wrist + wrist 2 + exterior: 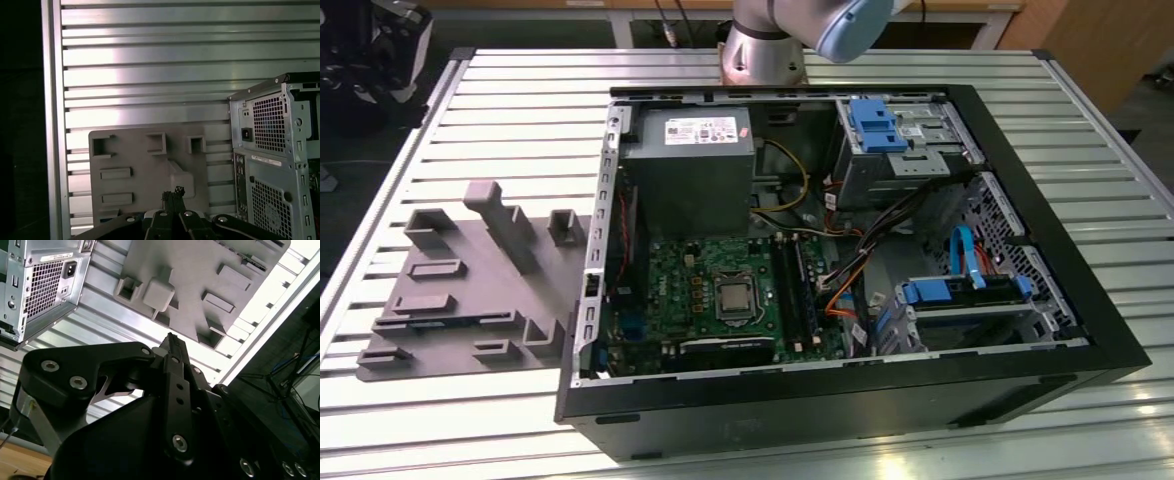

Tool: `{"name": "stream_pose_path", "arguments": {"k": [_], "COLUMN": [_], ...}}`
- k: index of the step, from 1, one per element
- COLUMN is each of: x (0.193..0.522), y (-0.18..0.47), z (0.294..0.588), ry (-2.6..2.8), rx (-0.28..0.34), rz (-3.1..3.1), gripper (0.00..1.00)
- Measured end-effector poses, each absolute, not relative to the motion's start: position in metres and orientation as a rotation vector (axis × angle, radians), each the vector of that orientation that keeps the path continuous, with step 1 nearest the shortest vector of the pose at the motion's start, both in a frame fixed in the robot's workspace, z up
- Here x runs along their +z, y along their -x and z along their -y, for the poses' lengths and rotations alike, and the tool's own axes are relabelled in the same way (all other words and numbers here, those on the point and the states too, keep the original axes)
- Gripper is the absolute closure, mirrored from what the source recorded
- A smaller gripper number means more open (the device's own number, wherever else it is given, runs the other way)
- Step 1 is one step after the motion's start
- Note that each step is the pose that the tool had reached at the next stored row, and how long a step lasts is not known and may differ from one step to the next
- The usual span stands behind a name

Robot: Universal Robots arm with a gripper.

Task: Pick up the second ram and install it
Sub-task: 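Reach for the second ram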

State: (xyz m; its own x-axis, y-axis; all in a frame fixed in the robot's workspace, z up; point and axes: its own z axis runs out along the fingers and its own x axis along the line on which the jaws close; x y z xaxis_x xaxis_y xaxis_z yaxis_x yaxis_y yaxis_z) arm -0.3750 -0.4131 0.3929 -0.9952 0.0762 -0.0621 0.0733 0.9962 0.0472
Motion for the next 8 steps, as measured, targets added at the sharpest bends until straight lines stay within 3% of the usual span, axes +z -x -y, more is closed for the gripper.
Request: {"name": "stream_pose_path", "arguments": {"k": [8], "x": [0.3928], "y": [0.3864], "z": [0.4140], "ry": [-0.115], "rx": [0.069], "rz": [-3.073], "gripper": [0.89]}}
